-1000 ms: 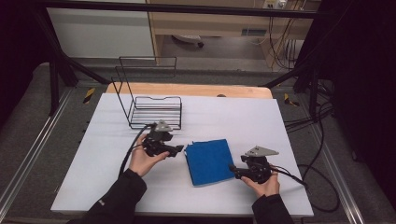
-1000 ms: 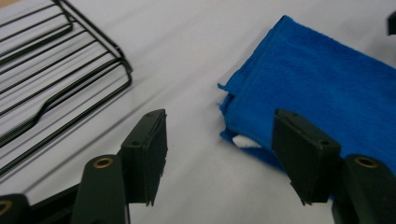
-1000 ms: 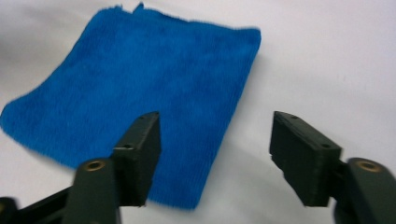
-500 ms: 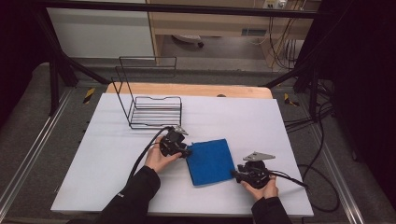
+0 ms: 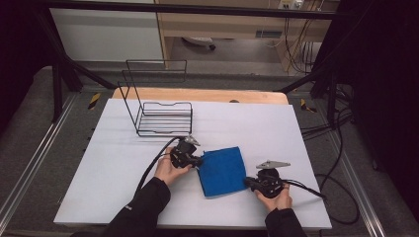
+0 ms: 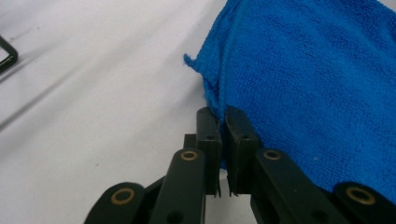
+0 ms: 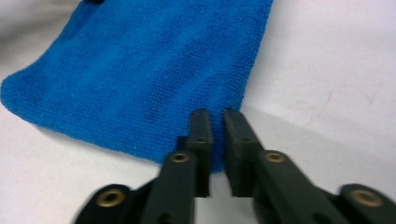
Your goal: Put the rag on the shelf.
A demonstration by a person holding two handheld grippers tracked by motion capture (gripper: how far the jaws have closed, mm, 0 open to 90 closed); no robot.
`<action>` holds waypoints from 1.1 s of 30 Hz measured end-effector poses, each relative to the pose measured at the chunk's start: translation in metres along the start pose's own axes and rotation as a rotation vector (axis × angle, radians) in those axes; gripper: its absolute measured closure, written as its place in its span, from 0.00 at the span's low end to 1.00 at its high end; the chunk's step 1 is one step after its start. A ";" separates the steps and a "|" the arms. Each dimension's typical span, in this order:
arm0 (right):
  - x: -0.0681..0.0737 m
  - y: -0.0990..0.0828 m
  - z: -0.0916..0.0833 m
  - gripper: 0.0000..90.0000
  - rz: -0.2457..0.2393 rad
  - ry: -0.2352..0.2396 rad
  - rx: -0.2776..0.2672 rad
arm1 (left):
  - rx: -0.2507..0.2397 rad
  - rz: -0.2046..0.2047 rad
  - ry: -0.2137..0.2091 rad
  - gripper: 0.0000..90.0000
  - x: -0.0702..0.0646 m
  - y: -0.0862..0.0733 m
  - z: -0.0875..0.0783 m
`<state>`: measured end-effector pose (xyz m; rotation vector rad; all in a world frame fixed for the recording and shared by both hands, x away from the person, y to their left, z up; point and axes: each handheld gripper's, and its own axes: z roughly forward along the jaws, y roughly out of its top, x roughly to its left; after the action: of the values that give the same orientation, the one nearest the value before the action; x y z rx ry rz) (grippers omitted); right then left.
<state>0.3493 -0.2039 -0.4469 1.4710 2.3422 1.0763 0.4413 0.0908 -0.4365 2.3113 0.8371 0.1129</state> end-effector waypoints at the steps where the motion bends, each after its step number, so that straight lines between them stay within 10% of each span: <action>1: -0.002 0.003 0.000 0.97 -0.005 0.007 0.001 | -0.009 -0.001 0.007 0.96 -0.002 -0.005 -0.005; 20: 0.010 0.063 0.041 0.97 -0.224 0.042 0.010 | -0.058 -0.108 0.080 0.95 -0.047 -0.073 -0.059; 24: 0.014 0.058 0.040 0.81 -0.248 0.006 -0.044 | -0.081 -0.116 0.098 0.92 -0.051 -0.076 -0.056; 27: 0.022 0.052 0.026 0.61 -0.238 0.057 -0.109 | -0.089 -0.112 0.113 0.83 -0.045 -0.078 -0.056; 33: 0.045 0.025 0.001 0.57 -0.240 0.157 -0.139 | -0.105 -0.088 0.096 0.56 -0.037 -0.080 -0.066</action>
<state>0.3455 -0.1588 -0.4211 1.0614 2.4126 1.2981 0.3500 0.1520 -0.4299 2.1815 0.9572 0.2255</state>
